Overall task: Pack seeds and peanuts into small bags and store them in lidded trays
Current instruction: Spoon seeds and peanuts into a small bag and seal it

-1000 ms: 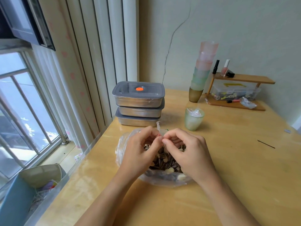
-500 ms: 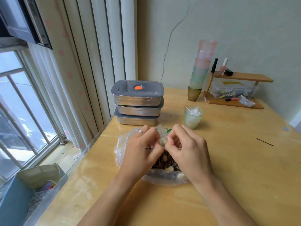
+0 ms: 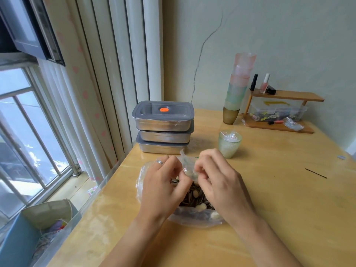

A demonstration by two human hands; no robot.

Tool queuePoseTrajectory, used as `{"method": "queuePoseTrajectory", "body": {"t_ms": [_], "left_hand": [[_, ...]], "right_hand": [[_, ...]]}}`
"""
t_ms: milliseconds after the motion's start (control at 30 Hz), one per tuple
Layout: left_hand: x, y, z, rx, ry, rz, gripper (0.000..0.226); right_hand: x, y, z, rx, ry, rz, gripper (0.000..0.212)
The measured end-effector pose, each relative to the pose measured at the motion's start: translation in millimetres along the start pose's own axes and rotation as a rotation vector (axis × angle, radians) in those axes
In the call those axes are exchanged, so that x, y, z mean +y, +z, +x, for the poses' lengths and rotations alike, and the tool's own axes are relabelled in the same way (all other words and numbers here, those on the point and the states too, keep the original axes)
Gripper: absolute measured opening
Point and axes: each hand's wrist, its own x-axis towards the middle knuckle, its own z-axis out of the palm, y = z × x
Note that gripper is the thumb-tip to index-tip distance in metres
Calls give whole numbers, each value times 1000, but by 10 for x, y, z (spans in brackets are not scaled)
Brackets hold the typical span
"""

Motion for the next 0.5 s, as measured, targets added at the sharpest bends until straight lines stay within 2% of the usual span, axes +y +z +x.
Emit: {"method": "queuePoseTrajectory", "body": {"t_ms": [100, 233, 367, 500], "left_hand": [[6, 8, 3, 6, -77, -86, 16], [-1, 16, 8, 77, -186, -132, 23], [29, 23, -22, 37, -78, -113, 29], [33, 78, -60, -26, -17, -107, 24]], "right_hand": [[-45, -28, 2, 26, -99, -36, 13], [-86, 38, -47, 7, -31, 126, 26], [-40, 123, -49, -21, 219, 111, 29], [-2, 92, -40, -4, 487, 299, 32]]}}
